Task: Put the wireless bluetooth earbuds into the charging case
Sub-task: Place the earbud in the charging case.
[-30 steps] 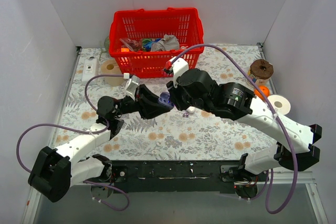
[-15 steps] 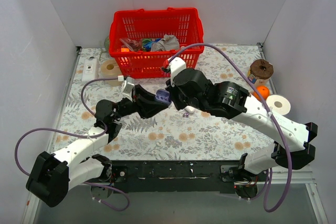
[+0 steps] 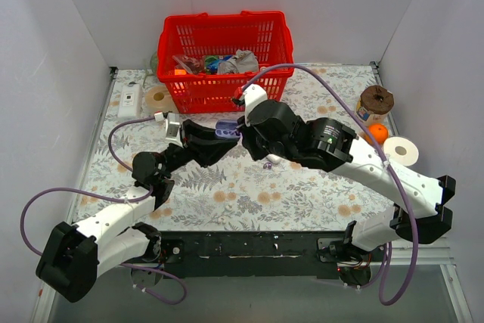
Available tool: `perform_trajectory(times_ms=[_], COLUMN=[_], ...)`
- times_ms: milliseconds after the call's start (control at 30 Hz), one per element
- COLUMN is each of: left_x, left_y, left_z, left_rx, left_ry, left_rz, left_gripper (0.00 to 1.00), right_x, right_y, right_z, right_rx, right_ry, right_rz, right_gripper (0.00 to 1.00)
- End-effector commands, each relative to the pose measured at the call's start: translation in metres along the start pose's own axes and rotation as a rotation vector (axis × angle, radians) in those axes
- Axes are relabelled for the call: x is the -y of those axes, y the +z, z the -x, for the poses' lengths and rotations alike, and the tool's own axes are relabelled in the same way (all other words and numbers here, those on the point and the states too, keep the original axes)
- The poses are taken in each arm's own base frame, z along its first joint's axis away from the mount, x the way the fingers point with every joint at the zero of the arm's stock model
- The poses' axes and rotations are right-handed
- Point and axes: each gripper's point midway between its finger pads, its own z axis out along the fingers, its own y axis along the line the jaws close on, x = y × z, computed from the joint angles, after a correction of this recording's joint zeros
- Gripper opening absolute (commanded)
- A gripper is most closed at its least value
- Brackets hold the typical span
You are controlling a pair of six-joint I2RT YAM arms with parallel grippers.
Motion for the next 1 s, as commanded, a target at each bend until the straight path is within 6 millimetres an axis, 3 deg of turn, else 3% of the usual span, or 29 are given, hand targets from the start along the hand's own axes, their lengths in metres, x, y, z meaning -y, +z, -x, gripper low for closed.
perform_trajectory(times_ms=[0,167,500,700,967], left_x=[0.004,0.003,0.003,0.003,0.005], left_y=[-0.002,-0.003,-0.001,-0.001,0.0], left_z=[0.012,0.012,0.01,0.006,0.003], left_rx=[0.061,0.062,0.039,0.009,-0.013], left_ry=[0.041,0.048,0.034,0.015,0.002], left_rz=[-0.002,-0.003,-0.002,0.002,-0.006], left_gripper=[0.0,0.0,0.0,0.0,0.0], right_x=[-0.001,0.002,-0.003,-0.01,-0.005], right_y=[-0.019,-0.033,-0.028,-0.025,-0.02], right_z=[0.024,0.037,0.048,0.052,0.054], right_rx=[0.11,0.174,0.178,0.17,0.159], right_ry=[0.052,0.063,-0.016,-0.112,-0.177], right_rz=[0.028,0.041,0.049,0.036,-0.017], right_gripper=[0.18,0.36,0.36,0.41,0.43])
